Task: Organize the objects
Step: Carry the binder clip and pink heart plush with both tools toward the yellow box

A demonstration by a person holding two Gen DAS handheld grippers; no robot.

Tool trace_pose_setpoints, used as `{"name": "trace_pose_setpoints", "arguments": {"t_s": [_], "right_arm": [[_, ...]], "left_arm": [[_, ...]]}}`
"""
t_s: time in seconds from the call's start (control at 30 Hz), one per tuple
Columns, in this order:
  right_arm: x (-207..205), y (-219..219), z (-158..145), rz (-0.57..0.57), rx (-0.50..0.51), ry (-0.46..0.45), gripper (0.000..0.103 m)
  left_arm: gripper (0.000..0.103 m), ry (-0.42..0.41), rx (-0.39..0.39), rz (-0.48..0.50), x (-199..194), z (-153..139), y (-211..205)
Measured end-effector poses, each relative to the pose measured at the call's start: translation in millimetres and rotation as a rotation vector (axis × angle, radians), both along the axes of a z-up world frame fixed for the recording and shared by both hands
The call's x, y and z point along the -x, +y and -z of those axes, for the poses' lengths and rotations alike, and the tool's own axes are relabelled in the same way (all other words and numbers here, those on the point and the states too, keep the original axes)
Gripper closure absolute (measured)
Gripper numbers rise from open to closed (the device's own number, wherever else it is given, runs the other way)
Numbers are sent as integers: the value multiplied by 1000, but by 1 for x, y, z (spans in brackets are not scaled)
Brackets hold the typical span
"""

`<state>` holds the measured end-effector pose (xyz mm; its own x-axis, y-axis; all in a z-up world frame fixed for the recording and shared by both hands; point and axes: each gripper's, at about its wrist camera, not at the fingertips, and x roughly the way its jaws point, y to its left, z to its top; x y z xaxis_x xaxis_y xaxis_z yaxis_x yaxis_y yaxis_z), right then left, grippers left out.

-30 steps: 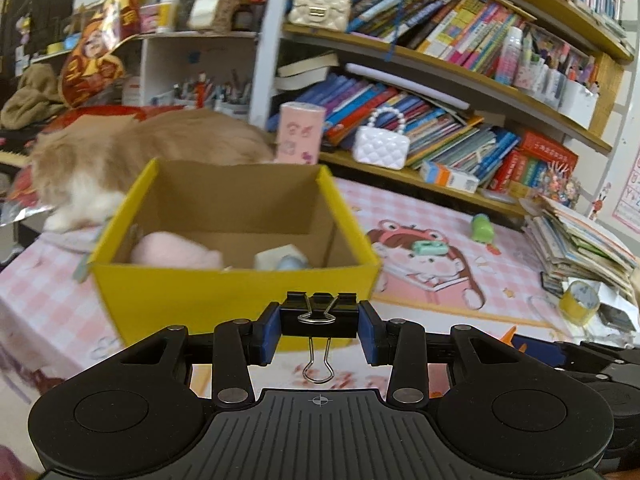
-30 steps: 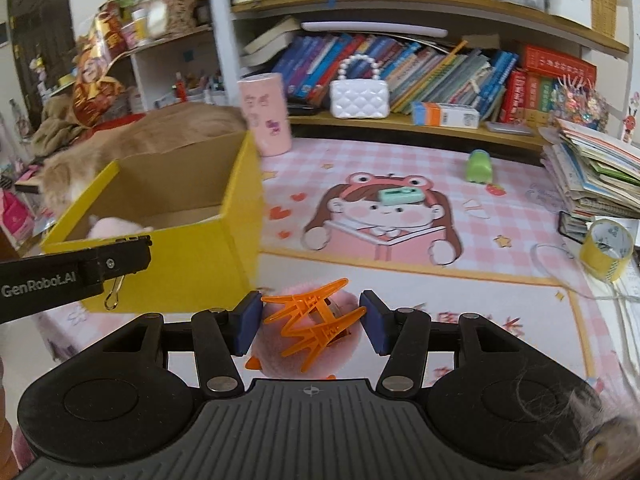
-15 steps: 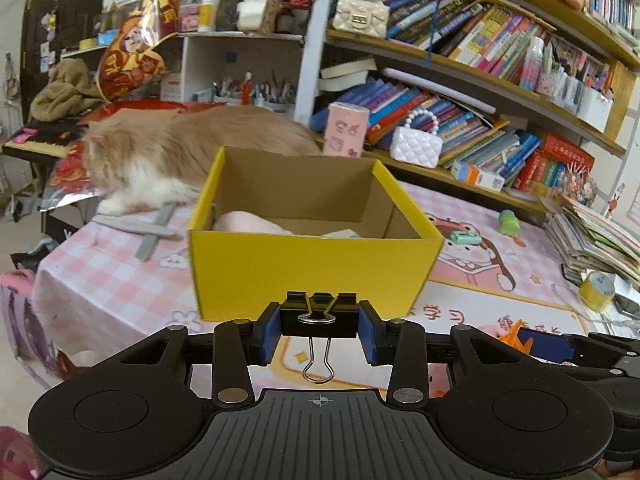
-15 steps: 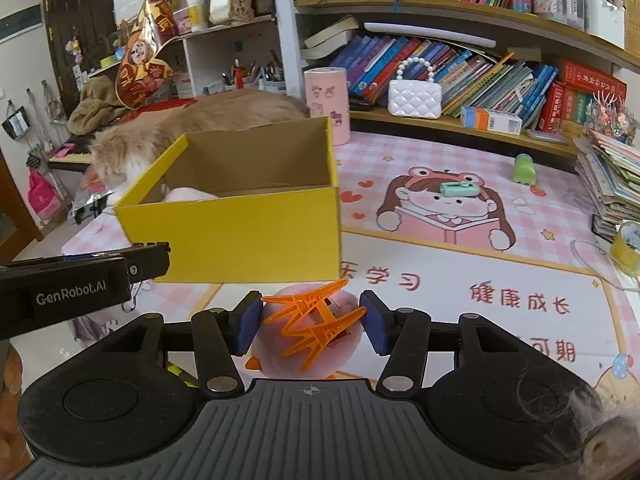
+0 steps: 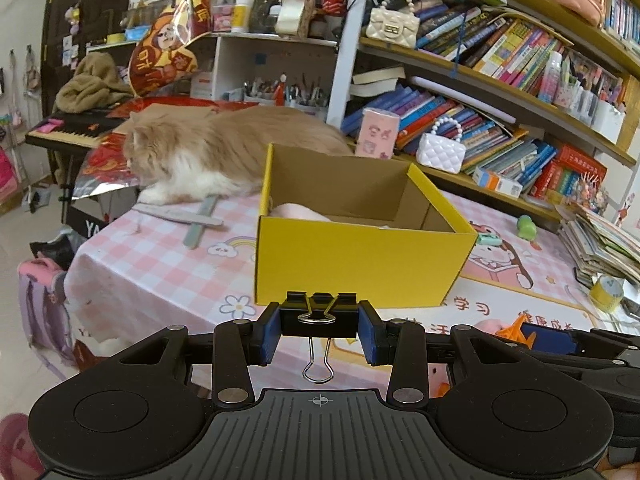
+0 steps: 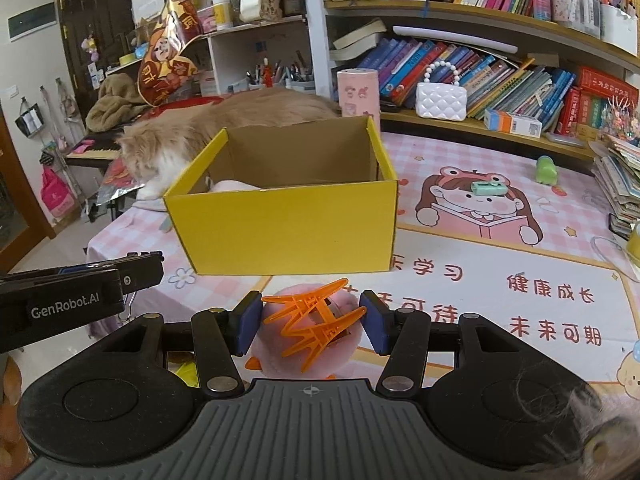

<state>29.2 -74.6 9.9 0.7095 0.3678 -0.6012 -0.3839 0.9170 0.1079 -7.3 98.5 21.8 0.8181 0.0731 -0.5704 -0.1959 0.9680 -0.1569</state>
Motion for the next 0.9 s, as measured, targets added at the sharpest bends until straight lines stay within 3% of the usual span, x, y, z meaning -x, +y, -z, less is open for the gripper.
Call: {"name": "trace_pose_setpoints", "arguments": {"t_s": [0.4,0.63,0.9], "right_arm": [[-28,9,-21,-10,12,-109,53],[-79,21,-39,-33,1,-168,53],[-138,29,-44,-69,11,-199,53]], "left_arm": [[65,-75,-8,-20,-25,-17,11],[65,-118,-31,-47,-65,-25,16],[65,-80,-61,-50,-116,-14,11]]}}
